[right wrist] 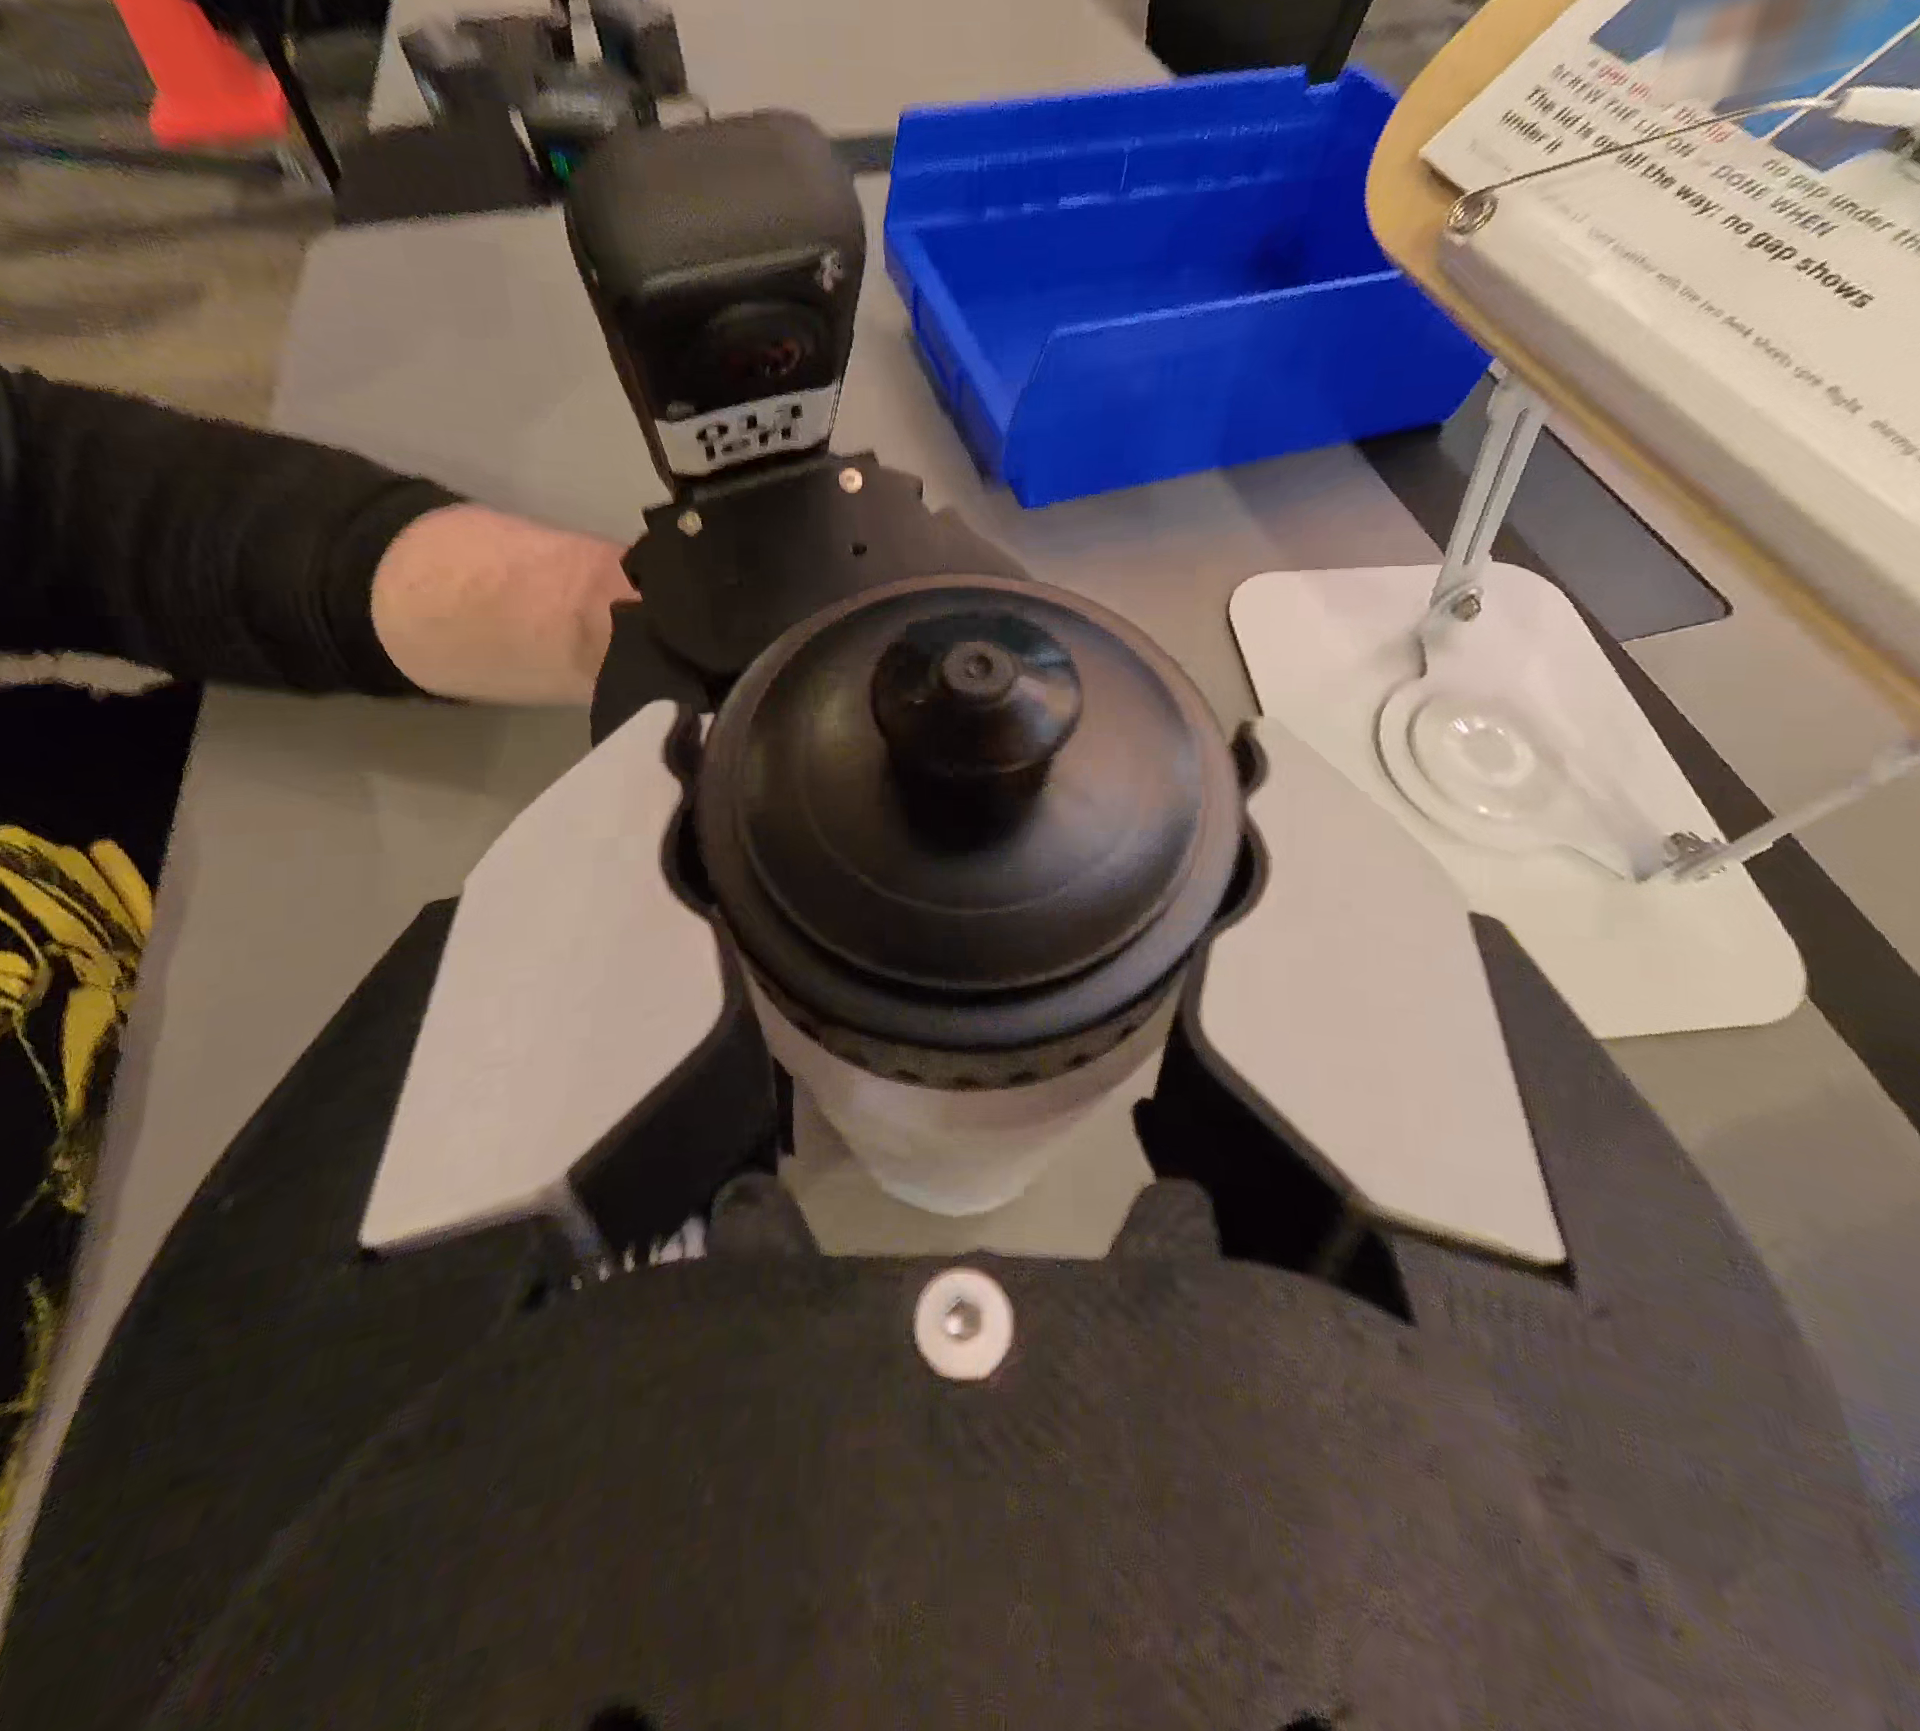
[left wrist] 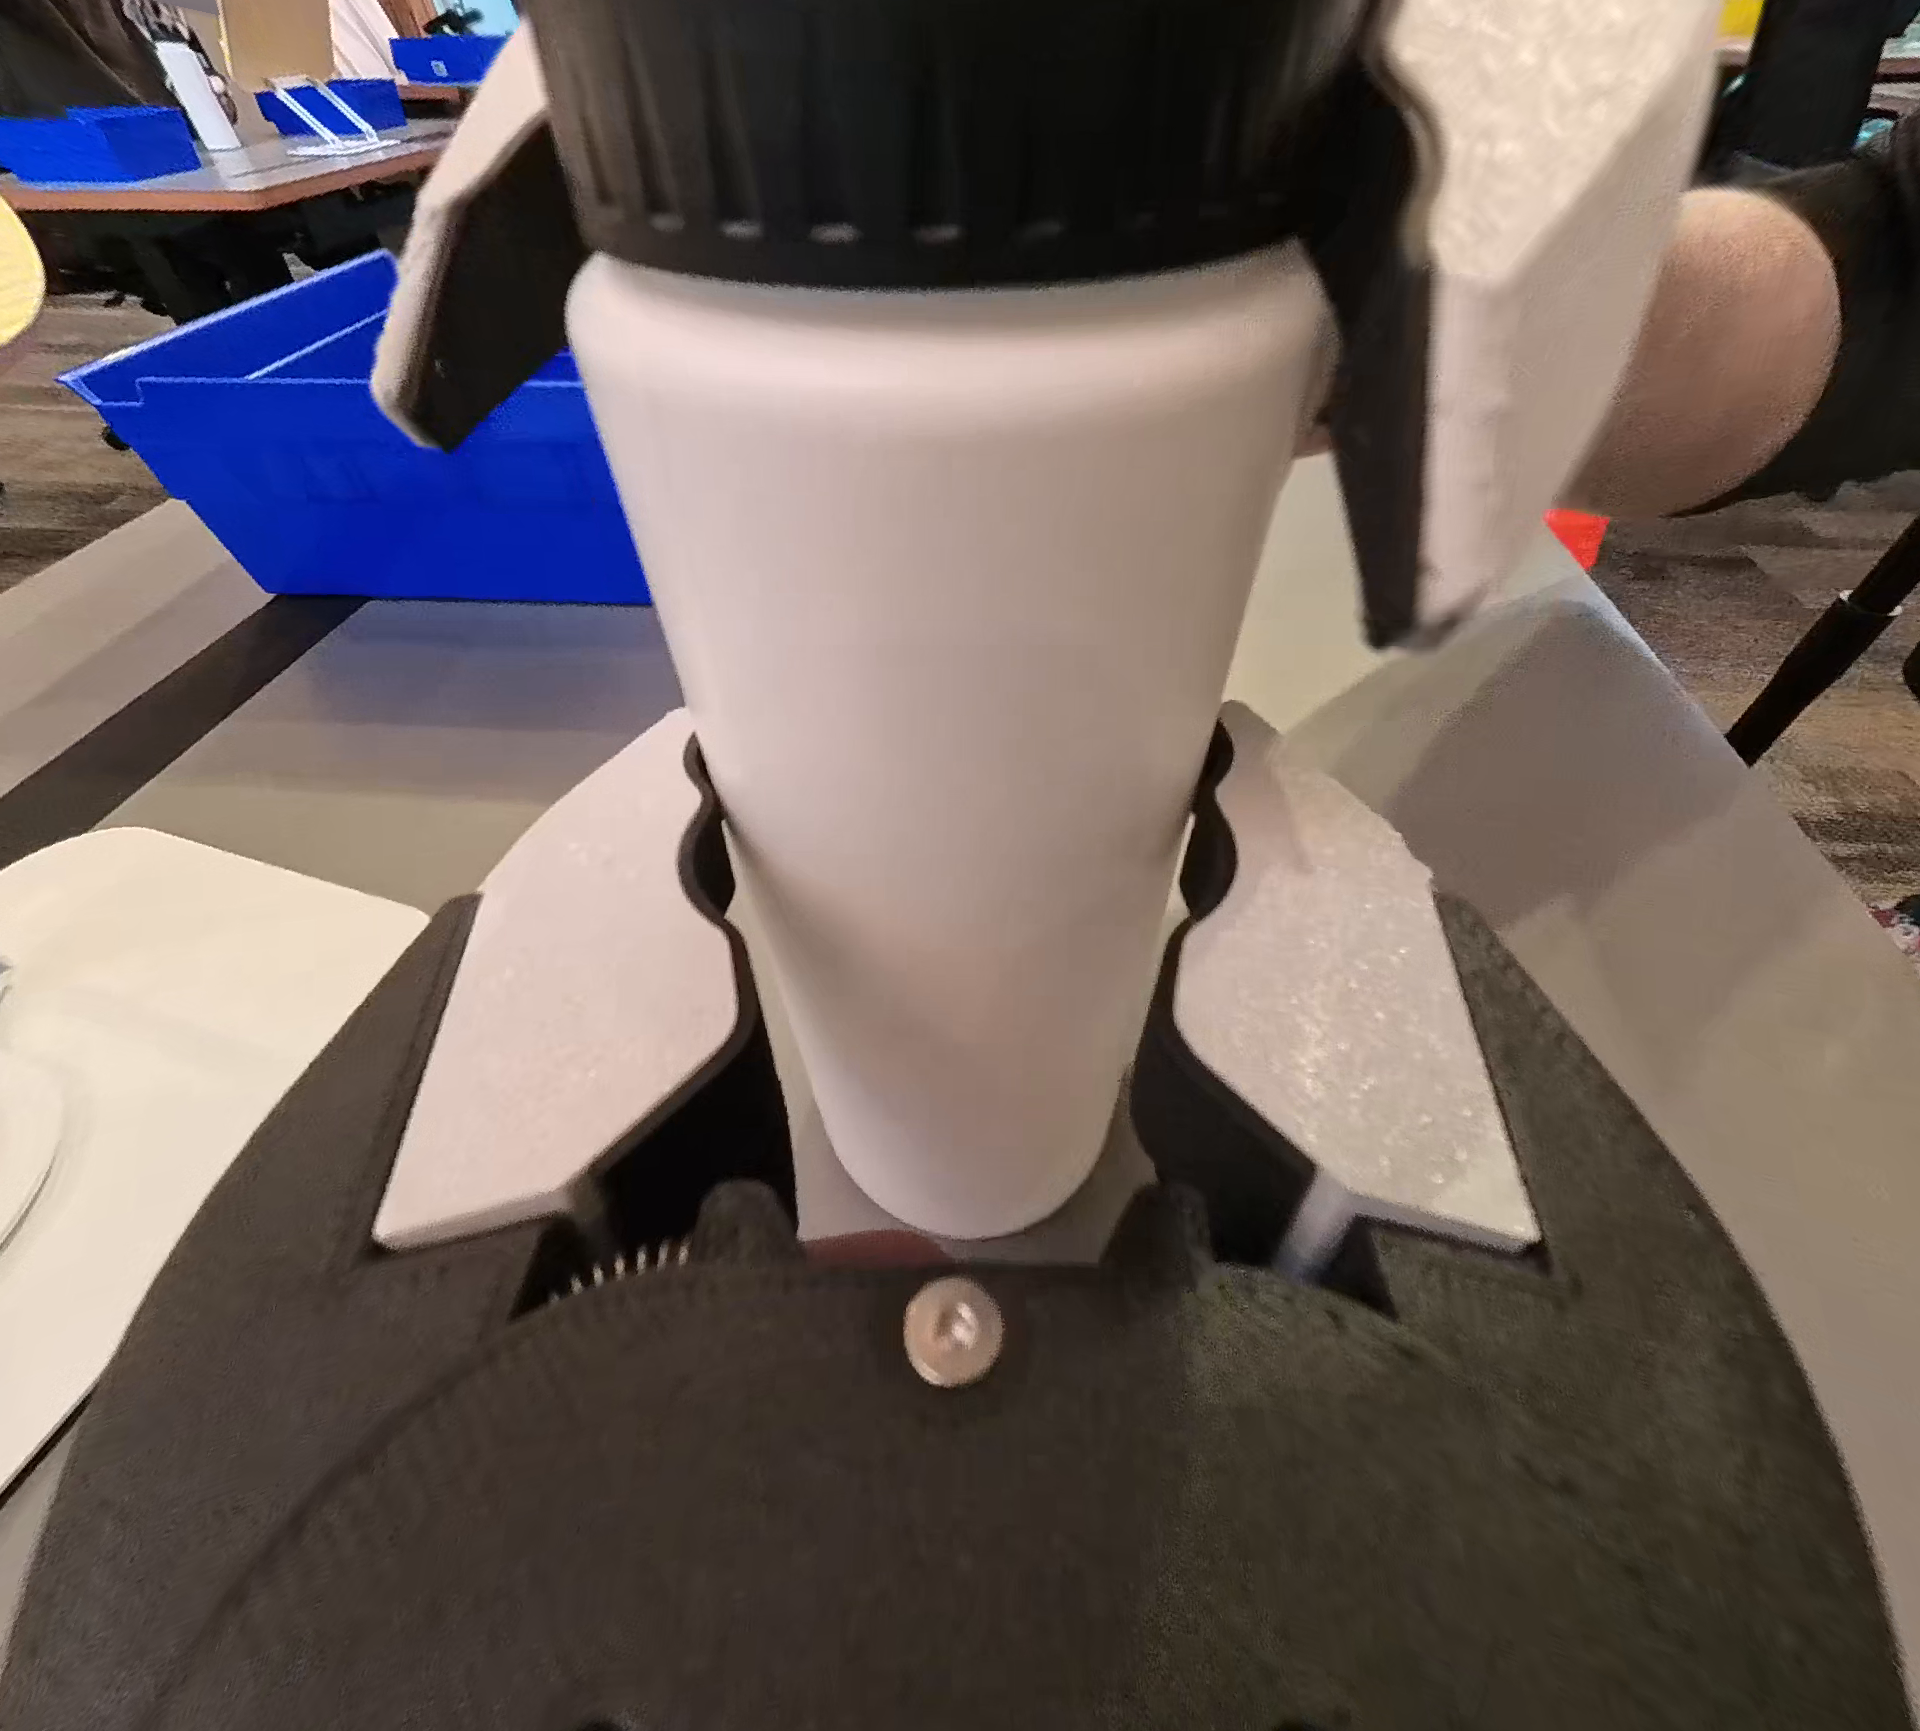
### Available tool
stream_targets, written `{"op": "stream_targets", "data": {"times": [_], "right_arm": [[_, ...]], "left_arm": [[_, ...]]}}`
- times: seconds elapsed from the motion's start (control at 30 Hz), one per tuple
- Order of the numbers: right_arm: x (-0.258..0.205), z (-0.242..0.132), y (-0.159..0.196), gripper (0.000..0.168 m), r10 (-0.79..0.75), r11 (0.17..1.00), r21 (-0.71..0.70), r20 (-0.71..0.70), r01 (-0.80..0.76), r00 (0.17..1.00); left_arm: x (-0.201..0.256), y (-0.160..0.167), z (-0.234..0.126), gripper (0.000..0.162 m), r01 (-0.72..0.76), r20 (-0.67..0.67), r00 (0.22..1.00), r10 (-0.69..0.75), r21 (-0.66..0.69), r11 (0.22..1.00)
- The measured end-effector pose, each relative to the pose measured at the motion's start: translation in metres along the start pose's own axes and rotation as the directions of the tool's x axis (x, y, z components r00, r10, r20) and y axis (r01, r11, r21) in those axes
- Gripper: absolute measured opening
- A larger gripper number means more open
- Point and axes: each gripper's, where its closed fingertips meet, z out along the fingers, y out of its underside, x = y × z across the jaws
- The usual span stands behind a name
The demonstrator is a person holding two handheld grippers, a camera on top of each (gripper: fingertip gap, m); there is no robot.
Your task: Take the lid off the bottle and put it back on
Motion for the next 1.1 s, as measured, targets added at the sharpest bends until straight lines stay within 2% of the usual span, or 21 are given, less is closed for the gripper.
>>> {"op": "stream_targets", "data": {"times": [0.23,0.33,0.47,0.53,0.63,0.73,0.83,0.93,1.1], "right_arm": [[0.0,-0.009,-0.005,0.092,0.049,0.999,-0.001,0.038,-0.049,0.998],[0.005,-0.026,-0.018,0.092,0.055,0.998,0.026,0.032,-0.056,0.998],[0.044,-0.092,-0.063,0.091,0.089,0.991,0.105,-0.081,-0.081,0.993],[0.078,-0.131,-0.078,0.092,0.109,0.992,0.088,-0.19,-0.094,0.976],[0.139,-0.176,-0.081,0.092,0.133,0.991,0.033,-0.364,-0.13,0.922],[0.197,-0.196,-0.058,0.092,0.188,0.971,-0.047,-0.464,-0.235,0.866],[0.236,-0.195,-0.02,0.092,0.264,0.926,-0.11,-0.493,-0.36,0.829],[0.259,-0.188,0.026,0.092,0.31,0.858,-0.201,-0.529,-0.472,0.79],[0.284,-0.167,0.082,0.092,0.396,0.779,-0.232,-0.54,-0.583,0.743]], "left_arm": [[0.004,-0.008,0.002,0.086,0.021,-0.014,1.0,-0.02,0.038,0.999],[0.004,-0.011,-0.001,0.08,0.017,-0.013,1.0,-0.016,0.061,0.998],[-0.009,-0.005,-0.006,0.068,0.03,0.037,0.999,-0.032,0.059,0.998],[-0.014,0.0,-0.006,0.059,0.045,0.048,0.998,-0.048,0.056,0.997],[-0.021,0.006,-0.003,0.05,0.047,0.089,0.995,-0.051,0.048,0.998],[-0.031,0.014,-0.003,0.043,0.039,0.154,0.987,-0.041,0.017,0.999],[-0.036,0.02,-0.003,0.038,0.059,0.171,0.983,-0.06,0.007,0.998],[-0.041,0.023,-0.004,0.041,0.079,0.182,0.98,-0.079,0.007,0.997],[-0.04,0.024,-0.001,0.041,0.083,0.165,0.983,-0.081,-0.004,0.997]]}}
